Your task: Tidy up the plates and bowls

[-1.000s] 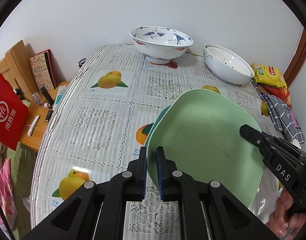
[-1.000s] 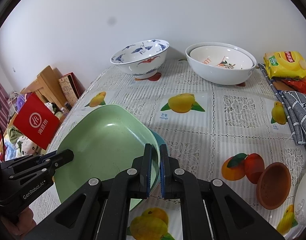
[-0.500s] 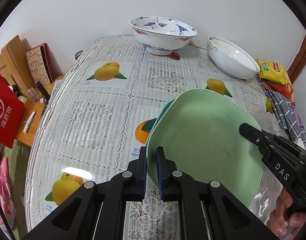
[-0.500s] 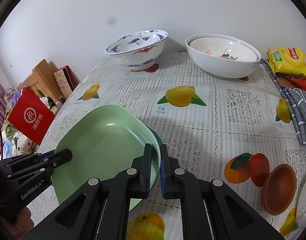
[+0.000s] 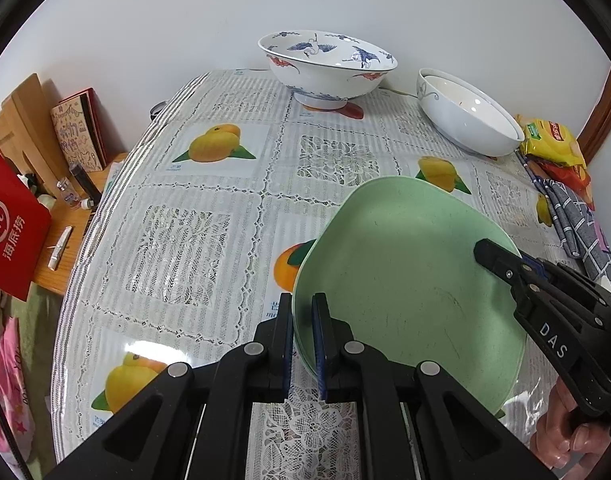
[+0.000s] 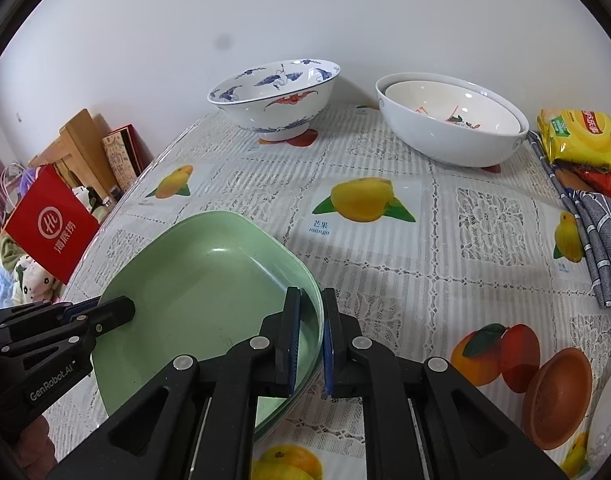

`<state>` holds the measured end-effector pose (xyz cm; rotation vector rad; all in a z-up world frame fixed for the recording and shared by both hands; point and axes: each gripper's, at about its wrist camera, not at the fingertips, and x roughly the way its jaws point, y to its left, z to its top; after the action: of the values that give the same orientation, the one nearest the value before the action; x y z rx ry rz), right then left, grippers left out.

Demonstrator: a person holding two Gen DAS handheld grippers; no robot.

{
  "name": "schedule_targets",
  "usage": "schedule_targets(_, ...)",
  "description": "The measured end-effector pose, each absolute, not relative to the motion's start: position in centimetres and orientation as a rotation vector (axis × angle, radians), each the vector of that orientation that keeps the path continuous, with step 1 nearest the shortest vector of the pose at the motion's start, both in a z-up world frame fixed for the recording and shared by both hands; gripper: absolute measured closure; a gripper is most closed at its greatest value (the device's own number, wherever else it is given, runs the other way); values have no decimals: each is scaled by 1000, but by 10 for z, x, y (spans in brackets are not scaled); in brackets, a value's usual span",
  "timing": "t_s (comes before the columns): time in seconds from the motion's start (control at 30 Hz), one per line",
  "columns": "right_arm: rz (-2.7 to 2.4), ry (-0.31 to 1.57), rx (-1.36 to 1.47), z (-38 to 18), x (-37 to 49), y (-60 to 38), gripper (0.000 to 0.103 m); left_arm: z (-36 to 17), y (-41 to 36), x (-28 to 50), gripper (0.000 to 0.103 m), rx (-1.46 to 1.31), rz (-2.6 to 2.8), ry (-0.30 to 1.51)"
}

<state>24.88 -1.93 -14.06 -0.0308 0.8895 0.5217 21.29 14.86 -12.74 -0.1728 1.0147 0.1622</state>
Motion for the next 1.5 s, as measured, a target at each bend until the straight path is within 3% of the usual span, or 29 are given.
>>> schedule_targets(0.13, 519, 860, -31, -141, 249, -18, 91, -127, 147, 212, 93, -175, 153, 1021)
schedule_targets(0.47, 510, 818, -42, -132, 245, -21, 73, -118, 140, 201, 89, -117, 138, 1023)
schedule_targets(0.7, 494, 786, 24, -105, 236, -48, 61, -103, 136, 186, 79, -80, 121, 1011)
schedule_targets(0.9, 373, 742, 19, -73, 224, -83, 59, -80, 132, 167, 70, -49, 121, 961)
schedule_targets(1.13, 253, 690, 77, -46, 194, -145, 55, -60, 113, 150, 69, -28, 97, 906)
schedule_targets(1.27, 173, 697, 135, -54, 170, -191, 50, -54, 87, 142, 69, 8, 69, 882)
schedule_targets(1.5, 48, 807, 228, -87, 131, -269, 50, -51, 40, 134, 69, 0, -6, 880)
